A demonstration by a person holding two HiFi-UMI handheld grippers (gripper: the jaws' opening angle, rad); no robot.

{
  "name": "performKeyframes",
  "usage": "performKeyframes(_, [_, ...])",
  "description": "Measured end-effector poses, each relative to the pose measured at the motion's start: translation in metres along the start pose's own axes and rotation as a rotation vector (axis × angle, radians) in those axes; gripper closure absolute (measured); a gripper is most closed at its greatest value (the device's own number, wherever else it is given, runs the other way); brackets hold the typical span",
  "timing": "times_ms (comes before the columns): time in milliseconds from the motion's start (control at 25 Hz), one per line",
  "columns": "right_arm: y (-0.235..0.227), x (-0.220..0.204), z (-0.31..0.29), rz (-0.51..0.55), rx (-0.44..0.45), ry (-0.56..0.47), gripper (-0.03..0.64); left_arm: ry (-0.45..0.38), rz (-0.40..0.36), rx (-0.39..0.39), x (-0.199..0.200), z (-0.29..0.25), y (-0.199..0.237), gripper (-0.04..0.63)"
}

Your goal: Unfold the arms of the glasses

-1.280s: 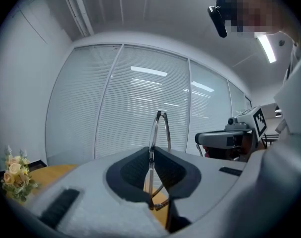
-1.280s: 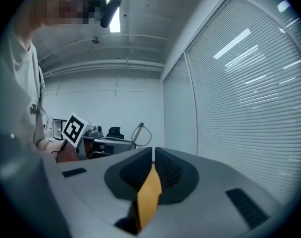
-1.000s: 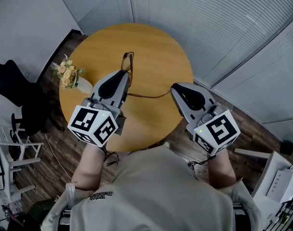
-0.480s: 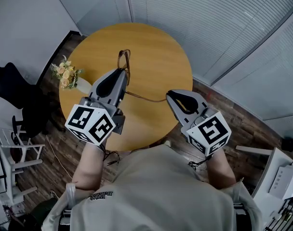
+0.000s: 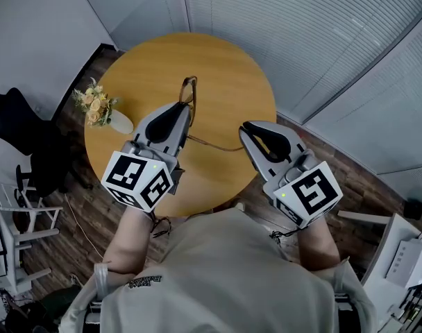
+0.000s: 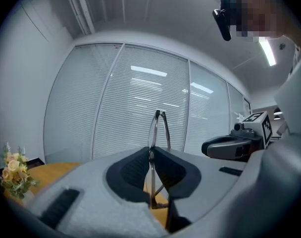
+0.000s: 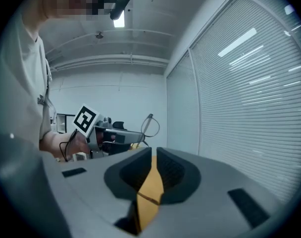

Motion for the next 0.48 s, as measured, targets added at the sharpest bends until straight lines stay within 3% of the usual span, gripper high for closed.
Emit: performKeyframes(480, [0.037,0.006,-0.039,0.171,0.194,0.194,0.575,0.004,-0.052,-0.052,0.003,-0.001,-0.027,0.549])
Point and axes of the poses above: the fingertips, and each gripper's own axes: z backward along the fingers, y to its left, x out of its top, the point moved 3 cm from there along z, backward along the fingers, and after that the axes turned 6 degrees about y, right-handed, at the moved point
